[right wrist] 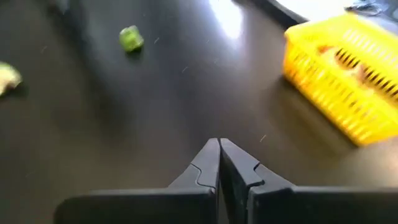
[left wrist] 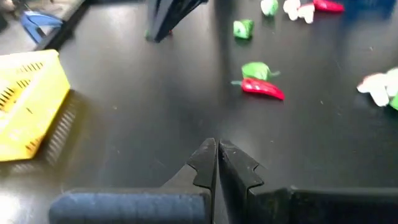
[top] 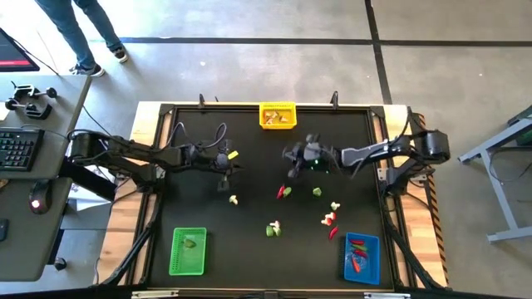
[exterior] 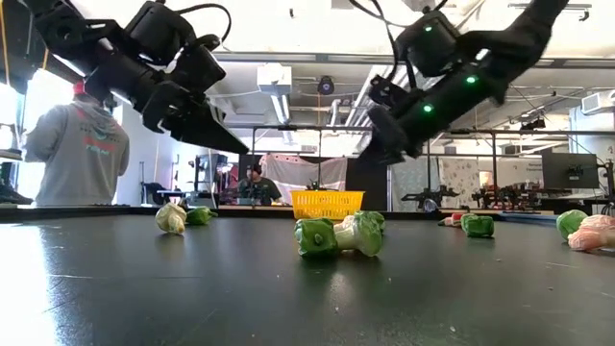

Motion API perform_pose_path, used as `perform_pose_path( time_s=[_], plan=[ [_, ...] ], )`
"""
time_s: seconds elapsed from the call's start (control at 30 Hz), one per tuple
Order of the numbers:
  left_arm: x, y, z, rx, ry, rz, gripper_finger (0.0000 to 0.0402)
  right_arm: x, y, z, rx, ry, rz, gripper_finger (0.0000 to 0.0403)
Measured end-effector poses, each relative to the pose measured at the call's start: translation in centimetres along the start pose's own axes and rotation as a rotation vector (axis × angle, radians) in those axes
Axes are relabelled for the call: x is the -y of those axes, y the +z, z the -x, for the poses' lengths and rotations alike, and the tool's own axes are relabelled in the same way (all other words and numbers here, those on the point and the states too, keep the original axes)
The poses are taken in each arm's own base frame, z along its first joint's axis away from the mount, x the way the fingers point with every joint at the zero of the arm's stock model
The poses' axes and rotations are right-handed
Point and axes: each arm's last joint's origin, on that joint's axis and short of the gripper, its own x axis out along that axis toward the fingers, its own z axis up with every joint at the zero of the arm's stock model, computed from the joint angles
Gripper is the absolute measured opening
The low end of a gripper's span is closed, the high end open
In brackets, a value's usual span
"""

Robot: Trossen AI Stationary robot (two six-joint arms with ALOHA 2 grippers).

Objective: Sort produce into baskets
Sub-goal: Put the top right green pepper into the green bin

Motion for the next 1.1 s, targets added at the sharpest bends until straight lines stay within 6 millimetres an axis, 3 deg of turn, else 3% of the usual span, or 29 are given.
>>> perform_pose_path(
  time_s=[0.3, 0.43, 0.73, 1.1],
  plan=[
    [1.3, 0.1, -0.1, -0.044, 0.003, -0.027, 0.0005, -2.2, -1.2, 0.9, 0.000, 0.055, 0.011, 0.0000],
    [2.1, 0.2, 0.0, -0.065, 0.076, -0.055, 0.0005, -2.4, -1.1, 1.0, 0.009, 0.062, 0.017, 0.0000],
    [3.9, 0.3, 0.1, -0.065, 0.017, -0.066, 0.0006, -2.3, -1.0, 0.9, 0.018, 0.062, 0.013, 0.0000],
    [5.4, -0.2, 0.3, -0.131, -0.050, 0.025, 0.0058, -2.4, -0.5, 1.0, 0.065, 0.072, 0.021, 0.0000]
  ],
)
